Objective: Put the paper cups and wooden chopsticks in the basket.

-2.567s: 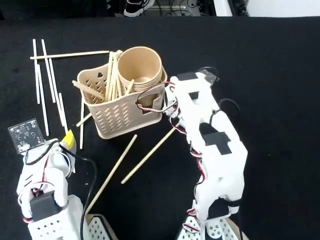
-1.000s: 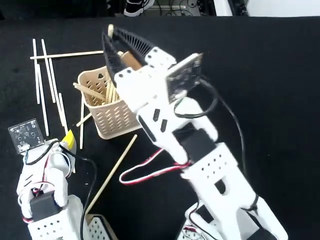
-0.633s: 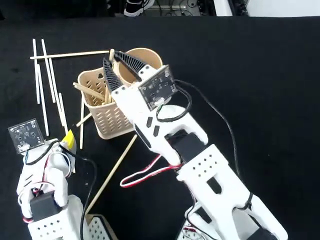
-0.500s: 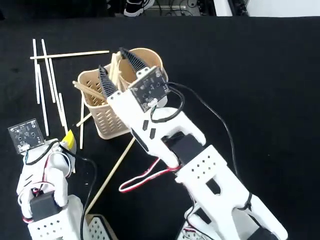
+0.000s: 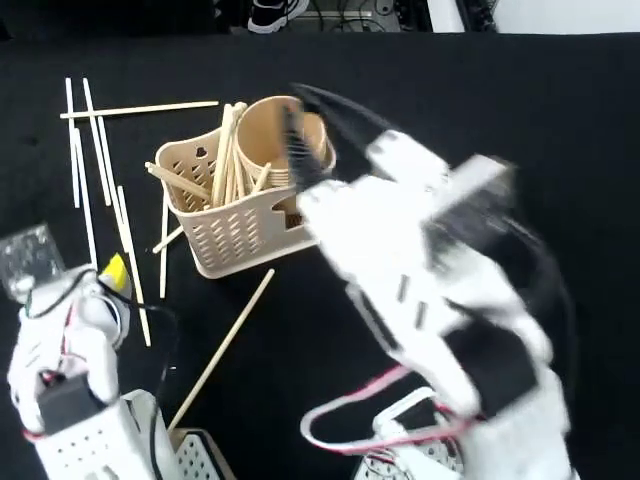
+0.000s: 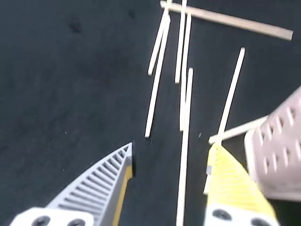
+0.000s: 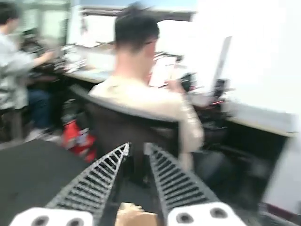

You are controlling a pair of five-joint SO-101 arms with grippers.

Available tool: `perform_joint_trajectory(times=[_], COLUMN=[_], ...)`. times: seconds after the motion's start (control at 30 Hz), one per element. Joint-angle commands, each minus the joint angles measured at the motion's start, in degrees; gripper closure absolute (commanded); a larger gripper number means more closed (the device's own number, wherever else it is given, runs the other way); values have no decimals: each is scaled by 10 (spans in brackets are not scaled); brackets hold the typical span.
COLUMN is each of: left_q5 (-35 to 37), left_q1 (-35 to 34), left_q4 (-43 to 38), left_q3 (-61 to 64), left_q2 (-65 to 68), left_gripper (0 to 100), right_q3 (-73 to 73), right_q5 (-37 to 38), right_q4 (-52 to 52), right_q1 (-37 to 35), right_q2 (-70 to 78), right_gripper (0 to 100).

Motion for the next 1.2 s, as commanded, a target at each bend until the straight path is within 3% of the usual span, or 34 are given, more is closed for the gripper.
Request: perform_joint_trajectory(times=[0.0, 0.17, 0.3, 0.6, 0.87, 1.17], left_q5=[-32, -33, -33, -30, -11, 33], left_q1=[8, 9, 9, 28, 92, 107], left_q4=[-4, -4, 4, 36, 86, 158], left_q3=[-115, -262, -386, -647, -890, -1224], left_q2=[203, 404, 557, 852, 1051, 1294], left_gripper=[740, 739, 739, 739, 739, 739], right_q3=[60, 239, 394, 706, 718, 718], right_q5=[4, 4, 4, 3, 3, 4], right_q4=[21, 52, 89, 77, 145, 154], right_q1=[100, 242, 311, 317, 331, 336], right_q2=[-84, -225, -342, -469, -435, -437], right_gripper=[986, 987, 987, 987, 987, 986])
